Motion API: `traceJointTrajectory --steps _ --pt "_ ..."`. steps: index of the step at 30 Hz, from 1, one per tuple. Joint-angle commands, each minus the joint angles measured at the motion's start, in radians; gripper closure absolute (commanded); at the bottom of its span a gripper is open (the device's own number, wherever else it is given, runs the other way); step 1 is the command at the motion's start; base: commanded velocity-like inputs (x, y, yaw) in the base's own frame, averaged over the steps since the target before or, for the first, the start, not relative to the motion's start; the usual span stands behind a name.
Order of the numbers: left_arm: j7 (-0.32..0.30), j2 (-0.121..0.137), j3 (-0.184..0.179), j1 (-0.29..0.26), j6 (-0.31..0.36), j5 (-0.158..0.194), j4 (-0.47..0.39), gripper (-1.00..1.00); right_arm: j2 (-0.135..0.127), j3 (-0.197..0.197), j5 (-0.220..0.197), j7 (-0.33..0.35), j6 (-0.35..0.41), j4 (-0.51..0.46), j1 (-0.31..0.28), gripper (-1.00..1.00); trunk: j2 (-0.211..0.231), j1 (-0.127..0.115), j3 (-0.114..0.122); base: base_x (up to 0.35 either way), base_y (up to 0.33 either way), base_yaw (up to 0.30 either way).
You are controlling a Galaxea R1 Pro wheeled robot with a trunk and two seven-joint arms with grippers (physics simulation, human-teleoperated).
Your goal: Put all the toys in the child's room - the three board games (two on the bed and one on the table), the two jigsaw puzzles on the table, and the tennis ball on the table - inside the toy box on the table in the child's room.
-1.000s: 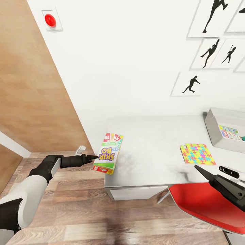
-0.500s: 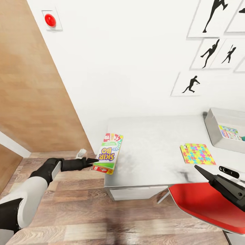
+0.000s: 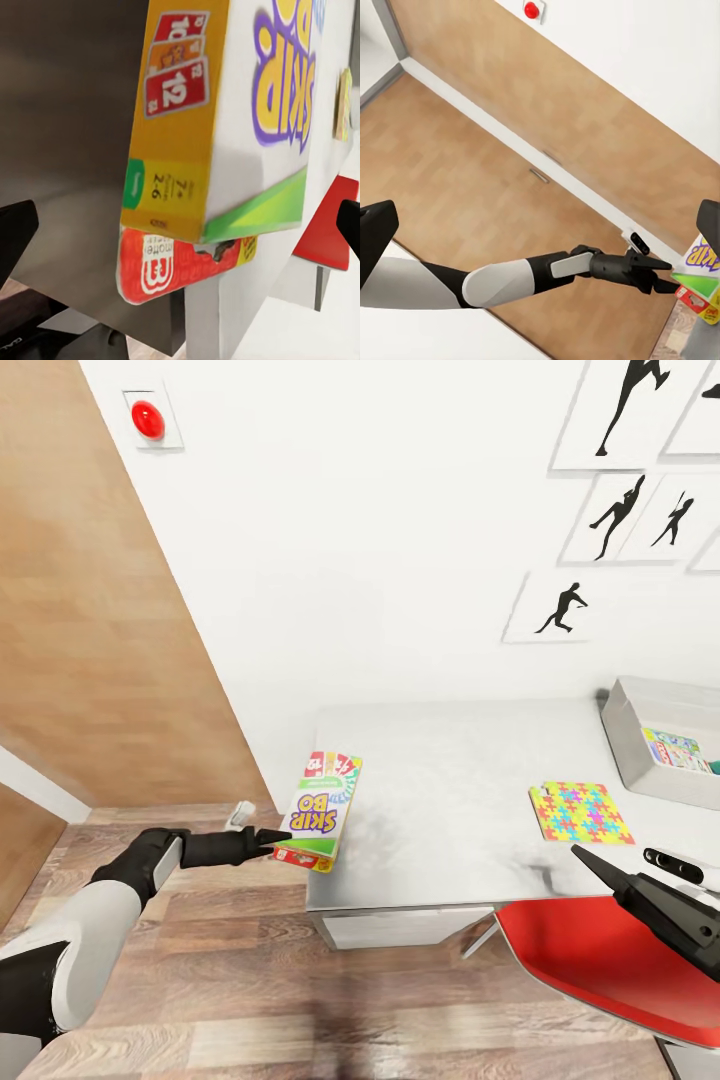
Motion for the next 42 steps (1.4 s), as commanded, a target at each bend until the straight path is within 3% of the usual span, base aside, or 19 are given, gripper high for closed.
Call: traceJointTrajectory --steps 1,12,20,27,42 --pt "-0.006 -0.001 0.008 -0.001 0.008 -0.008 0.000 -1.00 0.000 0.000 -0.003 0.001 0.009 0.000 -0.001 -1.00 -0.002 0.001 -0.002 0.000 0.000 0.000" --pt "-0.006 -0.001 0.008 -0.001 0.008 -0.008 0.000 -1.00 0.000 -0.001 -0.003 0.001 0.009 0.000 -0.001 -1.00 -0.002 0.001 -0.002 0.000 0.000 0.000" --pt "-0.006 -0.002 0.007 -0.001 0.009 -0.008 0.000 -1.00 0.000 -0.001 -0.003 0.001 0.009 0.000 -0.001 -1.00 -0.058 0.031 -0.027 0.000 0.000 0.000" --pt "-0.007 -0.002 0.007 -0.001 0.009 -0.008 -0.001 -1.00 0.000 -0.002 -0.003 0.001 0.009 0.000 -0.001 -1.00 -0.072 0.039 -0.033 0.000 0.000 0.000" --pt "-0.007 -0.002 0.007 -0.001 0.009 -0.010 -0.004 -1.00 0.000 -0.001 -0.003 0.001 0.009 0.000 -0.001 -1.00 -0.072 0.039 -0.033 0.000 0.000 0.000"
